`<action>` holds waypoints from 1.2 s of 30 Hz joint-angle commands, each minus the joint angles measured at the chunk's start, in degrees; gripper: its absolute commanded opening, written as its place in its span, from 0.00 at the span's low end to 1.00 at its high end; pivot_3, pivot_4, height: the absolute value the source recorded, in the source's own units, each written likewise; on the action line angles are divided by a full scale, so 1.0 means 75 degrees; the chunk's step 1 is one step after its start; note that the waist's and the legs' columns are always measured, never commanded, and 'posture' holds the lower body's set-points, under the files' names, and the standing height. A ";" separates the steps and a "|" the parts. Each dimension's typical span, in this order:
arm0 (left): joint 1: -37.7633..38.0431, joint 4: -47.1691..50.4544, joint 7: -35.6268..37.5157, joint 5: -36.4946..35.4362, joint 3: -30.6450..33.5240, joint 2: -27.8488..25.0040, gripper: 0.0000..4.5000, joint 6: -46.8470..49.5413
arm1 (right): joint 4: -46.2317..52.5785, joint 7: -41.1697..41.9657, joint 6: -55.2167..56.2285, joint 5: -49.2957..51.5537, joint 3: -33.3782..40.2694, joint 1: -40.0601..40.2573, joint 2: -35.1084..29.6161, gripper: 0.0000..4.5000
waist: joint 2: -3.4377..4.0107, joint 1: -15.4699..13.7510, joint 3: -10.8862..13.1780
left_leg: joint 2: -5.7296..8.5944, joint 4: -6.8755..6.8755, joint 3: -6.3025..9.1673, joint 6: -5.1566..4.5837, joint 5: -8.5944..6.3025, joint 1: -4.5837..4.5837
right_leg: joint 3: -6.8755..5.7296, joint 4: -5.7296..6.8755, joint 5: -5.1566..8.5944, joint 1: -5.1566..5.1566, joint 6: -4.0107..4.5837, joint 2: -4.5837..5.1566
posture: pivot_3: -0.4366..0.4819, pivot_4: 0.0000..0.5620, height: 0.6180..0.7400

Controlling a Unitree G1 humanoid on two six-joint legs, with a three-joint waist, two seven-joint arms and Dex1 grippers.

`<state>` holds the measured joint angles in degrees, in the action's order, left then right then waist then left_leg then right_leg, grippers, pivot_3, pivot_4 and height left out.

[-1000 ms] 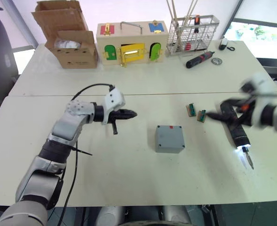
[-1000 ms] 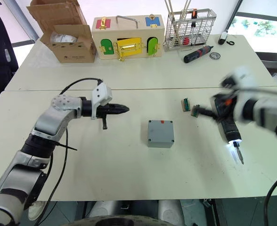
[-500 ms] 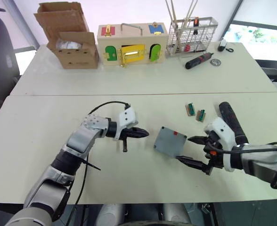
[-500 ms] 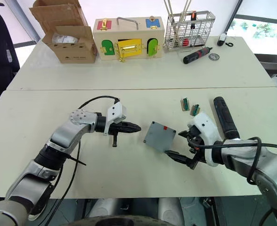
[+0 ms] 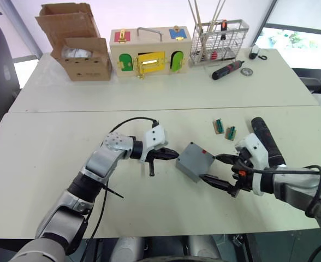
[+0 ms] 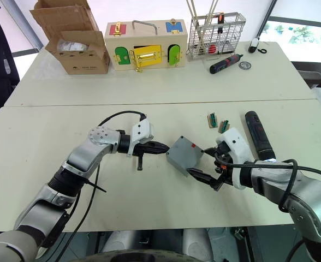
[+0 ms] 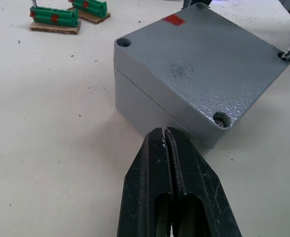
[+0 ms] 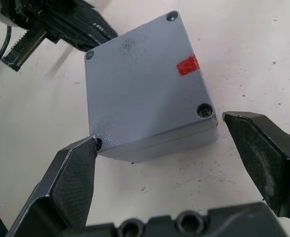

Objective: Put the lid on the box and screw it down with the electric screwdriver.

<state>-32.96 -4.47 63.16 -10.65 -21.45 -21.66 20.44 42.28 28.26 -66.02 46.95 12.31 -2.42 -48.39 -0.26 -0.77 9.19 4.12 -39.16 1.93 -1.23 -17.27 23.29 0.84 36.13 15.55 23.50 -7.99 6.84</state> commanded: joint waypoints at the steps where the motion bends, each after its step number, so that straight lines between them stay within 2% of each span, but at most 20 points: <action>1: -0.0079 0.0074 0.0137 -0.0024 0.0004 0.0051 0.00 -0.0247 | -0.0039 -0.0004 -0.0179 0.0438 0.0718 0.0018 0.0008 1.00 | 0.0000 -0.0026 0.0000 | 0.0001 0.0000 0.0000 0.0000 0.0000 0.0001 | 0.0000 0.0000 0.0000 0.0000 0.0000 0.0001 | 0.48 0.27 0.98; 4: -0.0072 0.0029 0.0149 -0.0008 0.0018 0.0038 0.00 -0.0313 | -0.0059 -0.0136 -0.0302 0.0715 0.1193 0.0025 0.0055 1.00 | 0.0000 -0.0018 0.0000 | 0.0005 -0.0001 0.0001 -0.0001 0.0000 0.0004 | 0.0001 -0.0003 0.0000 0.0001 0.0000 0.0004 | 0.48 0.27 0.98; 7: -0.0066 -0.0020 0.0088 0.0007 0.0052 0.0059 0.00 -0.0374 | 0.0088 -0.0248 -0.0494 0.1538 0.1905 0.0150 0.0206 1.00 | 0.0000 -0.0019 0.0000 | 0.0005 0.0001 0.0001 -0.0003 -0.0002 0.0005 | 0.0001 -0.0003 0.0000 0.0003 0.0000 0.0005 | 0.48 0.27 0.98; 10: -0.0072 -0.0050 0.0072 -0.0006 0.0053 0.0103 0.00 -0.0398 | 0.0369 -0.0305 -0.0618 0.2179 0.2144 0.0534 0.0216 1.00 | 0.0000 -0.0022 0.0000 | 0.0005 0.0002 0.0003 -0.0003 -0.0002 0.0006 | 0.0000 -0.0003 0.0000 0.0003 0.0000 0.0005 | 0.48 0.27 0.98; 13: -0.0087 -0.0126 0.0050 0.0020 0.0020 0.0177 0.00 -0.0469 | 0.0555 -0.0454 -0.0589 0.2242 0.1945 0.0900 0.0138 1.00 | 0.0000 -0.0014 0.0000 | 0.0005 0.0001 0.0003 -0.0005 -0.0003 0.0007 | 0.0001 -0.0004 0.0000 0.0002 0.0000 0.0006 | 0.48 0.27 0.98; 18: -0.0408 -0.0955 -0.0475 0.0363 0.0108 0.0622 0.00 -0.1138 | 0.0817 -0.0725 -0.0476 0.2186 0.1189 0.1279 0.0255 1.00 | -0.0001 -0.0038 0.0001 | 0.0007 -0.0004 0.0001 -0.0006 -0.0003 0.0006 | 0.0002 -0.0003 0.0000 -0.0001 0.0000 0.0006 | 0.48 0.27 0.98; 27: -0.0687 -0.1384 -0.0377 0.0439 0.0001 0.0998 0.00 -0.1396 | 0.0810 -0.1321 -0.0194 0.2225 0.0069 0.1072 0.0721 1.00 | -0.0002 -0.0021 0.0001 | 0.0007 -0.0002 0.0001 -0.0004 -0.0002 0.0006 | 0.0001 -0.0001 0.0000 0.0003 0.0000 0.0004 | 0.48 0.27 0.98; 33: -0.1054 -0.2107 -0.0686 0.0566 0.0150 0.1413 0.00 -0.1754 | 0.0880 -0.1597 -0.0103 0.2436 -0.0268 0.0913 0.0871 1.00 | -0.0003 -0.0022 0.0001 | 0.0011 -0.0008 0.0002 -0.0006 -0.0003 0.0006 | 0.0000 -0.0002 0.0000 -0.0002 -0.0001 0.0004 | 0.48 0.27 0.98; 36: -0.1245 -0.2505 -0.0959 0.0652 0.0439 0.1305 0.00 -0.1916 | 0.0941 -0.1481 -0.0102 0.2409 0.0134 0.1164 0.0416 1.00 | -0.0004 -0.0010 0.0002 | 0.0011 -0.0008 0.0002 -0.0006 -0.0003 0.0006 | -0.0001 -0.0001 0.0000 -0.0001 -0.0001 0.0004 | 0.48 0.27 0.98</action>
<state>-41.35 -23.00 56.89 -6.03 -20.96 -10.80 7.45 47.24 16.57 -67.63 64.42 10.27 5.51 -43.39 -0.29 -0.84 9.21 4.20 -39.22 1.93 -1.28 -17.30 23.34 0.83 36.12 15.55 23.50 -8.00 6.87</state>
